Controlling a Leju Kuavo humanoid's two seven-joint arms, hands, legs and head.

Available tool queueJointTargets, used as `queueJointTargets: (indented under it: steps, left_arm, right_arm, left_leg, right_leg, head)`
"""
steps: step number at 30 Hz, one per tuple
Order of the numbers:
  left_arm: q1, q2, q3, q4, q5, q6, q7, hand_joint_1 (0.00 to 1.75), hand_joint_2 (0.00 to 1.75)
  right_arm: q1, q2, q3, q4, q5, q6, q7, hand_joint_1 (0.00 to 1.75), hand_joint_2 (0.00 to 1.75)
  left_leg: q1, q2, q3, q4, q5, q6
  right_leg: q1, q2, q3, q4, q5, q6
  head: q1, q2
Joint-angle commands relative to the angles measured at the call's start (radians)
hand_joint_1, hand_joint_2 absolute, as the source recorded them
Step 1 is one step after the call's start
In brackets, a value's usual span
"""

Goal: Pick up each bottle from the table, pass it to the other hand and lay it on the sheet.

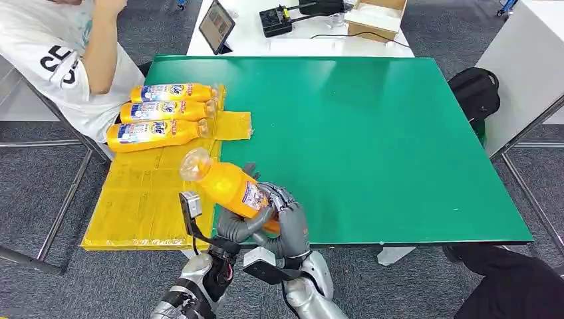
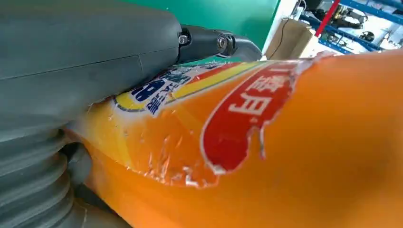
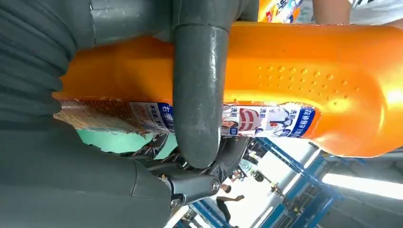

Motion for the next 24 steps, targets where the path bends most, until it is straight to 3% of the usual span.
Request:
queueJointTargets:
  steps: [1, 5, 6, 7, 8, 13, 14, 15, 16, 17, 18, 24]
  left_arm:
    - [-0.069, -0.011, -0.044, -0.018, 0.019, -0.040, 0.003, 0.00, 1.75]
    - [-0.057, -0.011, -0.040, -0.046, 0.029, -0.042, 0.005, 0.00, 1.75]
    - [-0.053, -0.011, -0.036, -0.057, 0.033, -0.038, 0.002, 0.24, 1.75]
    - [-0.050, -0.011, -0.035, -0.066, 0.036, -0.037, 0.001, 1.48, 1.75]
    - [-0.048, -0.011, -0.034, -0.072, 0.039, -0.038, 0.001, 1.75, 1.75]
    - [-0.039, -0.011, -0.018, -0.093, 0.058, -0.039, 0.004, 1.75, 1.75]
    - [-0.037, -0.011, -0.017, -0.098, 0.054, -0.041, 0.007, 1.75, 1.75]
    - [-0.036, -0.011, -0.016, -0.101, 0.049, -0.038, 0.006, 1.75, 1.75]
    - [-0.035, -0.011, -0.016, -0.103, 0.047, -0.036, 0.005, 1.75, 1.75]
    - [-0.034, -0.011, -0.017, -0.105, 0.046, -0.035, 0.005, 1.75, 1.75]
    - [-0.033, -0.011, -0.015, -0.106, 0.046, -0.032, 0.005, 1.75, 1.75]
    - [-0.034, -0.011, 0.001, -0.106, 0.025, -0.001, 0.005, 1.75, 1.75]
  right_arm:
    - [-0.031, 0.010, 0.096, 0.144, 0.016, 0.021, -0.001, 1.75, 1.75]
    - [-0.031, 0.010, 0.097, 0.148, 0.014, 0.024, 0.000, 1.75, 1.75]
    - [-0.032, 0.010, 0.098, 0.152, 0.015, 0.026, 0.003, 1.75, 1.75]
    - [-0.033, 0.010, 0.098, 0.155, 0.015, 0.027, 0.004, 1.75, 1.75]
    - [-0.033, 0.010, 0.099, 0.156, 0.015, 0.027, 0.004, 1.75, 1.75]
    - [-0.034, 0.010, 0.097, 0.168, 0.014, 0.034, 0.010, 1.73, 1.75]
    - [-0.036, 0.010, 0.097, 0.176, 0.020, 0.035, 0.014, 1.33, 1.75]
    - [-0.037, 0.010, 0.096, 0.180, 0.022, 0.035, 0.017, 0.23, 1.75]
    - [-0.037, 0.010, 0.096, 0.180, 0.019, 0.032, 0.020, 0.00, 1.75]
    - [-0.036, 0.010, 0.096, 0.179, 0.016, 0.031, 0.020, 0.00, 1.75]
    - [-0.036, 0.010, 0.096, 0.180, 0.012, 0.034, 0.024, 0.00, 0.00]
    - [-0.032, 0.010, 0.082, 0.165, -0.005, 0.038, 0.027, 0.00, 0.00]
  left_leg:
    - [0.001, 0.000, 0.003, 0.000, -0.002, 0.001]
    - [0.001, -0.001, 0.005, 0.000, -0.003, 0.001]
    - [0.001, -0.001, 0.003, 0.000, -0.002, 0.001]
    - [0.001, -0.001, 0.006, 0.001, -0.003, 0.001]
    - [0.001, -0.001, 0.004, 0.000, -0.002, 0.001]
    - [0.001, -0.001, 0.003, 0.000, -0.002, 0.001]
    - [0.001, -0.001, 0.006, 0.000, -0.003, 0.001]
    - [0.001, -0.001, 0.005, 0.000, -0.003, 0.001]
    - [0.001, -0.001, 0.003, 0.000, -0.001, 0.001]
    - [0.001, -0.001, 0.005, 0.000, -0.002, 0.001]
    - [0.001, -0.002, 0.003, 0.000, -0.002, 0.001]
    - [0.001, -0.001, 0.006, 0.000, -0.003, 0.001]
  right_leg:
    - [0.001, -0.001, 0.003, 0.000, -0.002, -0.002]
    - [0.001, -0.002, 0.005, 0.000, -0.003, -0.003]
    - [0.001, -0.002, 0.004, 0.000, -0.002, -0.002]
    - [0.001, -0.002, 0.007, 0.000, -0.004, -0.004]
    - [0.001, -0.002, 0.005, 0.000, -0.002, -0.003]
    - [0.001, -0.002, 0.004, 0.000, -0.002, -0.003]
    - [0.001, -0.002, 0.007, 0.000, -0.003, -0.003]
    - [0.001, -0.002, 0.006, 0.000, -0.003, -0.003]
    - [0.001, -0.002, 0.003, 0.000, -0.002, -0.002]
    - [0.001, -0.003, 0.006, 0.000, -0.003, -0.003]
    - [0.001, -0.002, 0.004, 0.000, -0.002, -0.002]
    - [0.002, -0.003, 0.006, 0.000, -0.003, -0.003]
  head:
    - [0.000, 0.000]
    - [0.000, 0.000]
    - [0.000, 0.000]
    - [0.000, 0.000]
    - [0.000, 0.000]
    - [0.000, 0.000]
    - [0.000, 0.000]
    - [0.000, 0.000]
    - [0.000, 0.000]
    - [0.000, 0.000]
    - [0.000, 0.000]
    - [0.000, 0.000]
